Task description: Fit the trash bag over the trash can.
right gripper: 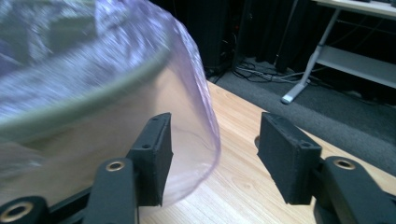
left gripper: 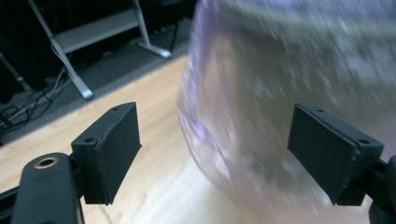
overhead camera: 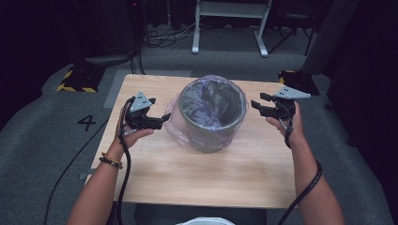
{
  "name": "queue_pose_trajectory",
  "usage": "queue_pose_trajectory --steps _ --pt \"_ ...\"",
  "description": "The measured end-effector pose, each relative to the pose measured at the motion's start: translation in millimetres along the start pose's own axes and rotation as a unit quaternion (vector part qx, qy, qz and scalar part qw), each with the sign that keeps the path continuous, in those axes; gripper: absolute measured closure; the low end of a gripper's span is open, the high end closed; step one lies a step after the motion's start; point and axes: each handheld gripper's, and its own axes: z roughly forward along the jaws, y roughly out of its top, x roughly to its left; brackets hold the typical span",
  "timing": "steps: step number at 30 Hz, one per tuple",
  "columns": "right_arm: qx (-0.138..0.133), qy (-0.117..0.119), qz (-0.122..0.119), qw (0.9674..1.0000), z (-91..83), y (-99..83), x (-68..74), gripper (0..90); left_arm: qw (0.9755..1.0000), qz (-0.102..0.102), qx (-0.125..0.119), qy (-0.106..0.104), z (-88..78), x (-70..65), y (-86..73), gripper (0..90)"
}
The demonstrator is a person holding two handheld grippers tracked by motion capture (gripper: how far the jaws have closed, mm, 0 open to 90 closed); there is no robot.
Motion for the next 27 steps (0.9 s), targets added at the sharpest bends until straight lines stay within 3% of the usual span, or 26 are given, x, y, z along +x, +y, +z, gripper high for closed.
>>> queue_pose_trajectory --steps 11,12,16,21,27 --pt "-0.016 0.007 -0.004 0.9998 -15.3 19.8 6.7 27.4 0.998 0.018 0.057 -0.021 -1.4 -28.7 -32.9 15.8" --pt "-0.019 0.011 -0.004 0.9997 -16.4 21.3 7.4 27.2 0.9966 0.019 0.073 -0.033 1.6 -35.2 -40.5 15.8" --pt "-0.022 0.016 -0.01 0.9996 -19.0 26.3 9.9 25.9 0.9945 0.017 0.092 -0.049 6.0 -42.2 -50.4 15.9" --pt "-0.032 0.026 -0.012 0.9991 -22.5 35.4 15.5 25.6 0.9884 0.021 0.134 -0.067 15.9 -53.4 -70.4 16.0" --pt "-0.036 0.037 -0.023 0.9984 -22.4 43.9 23.9 25.6 0.9848 0.032 0.156 -0.07 21.0 -60.8 -84.3 16.0"
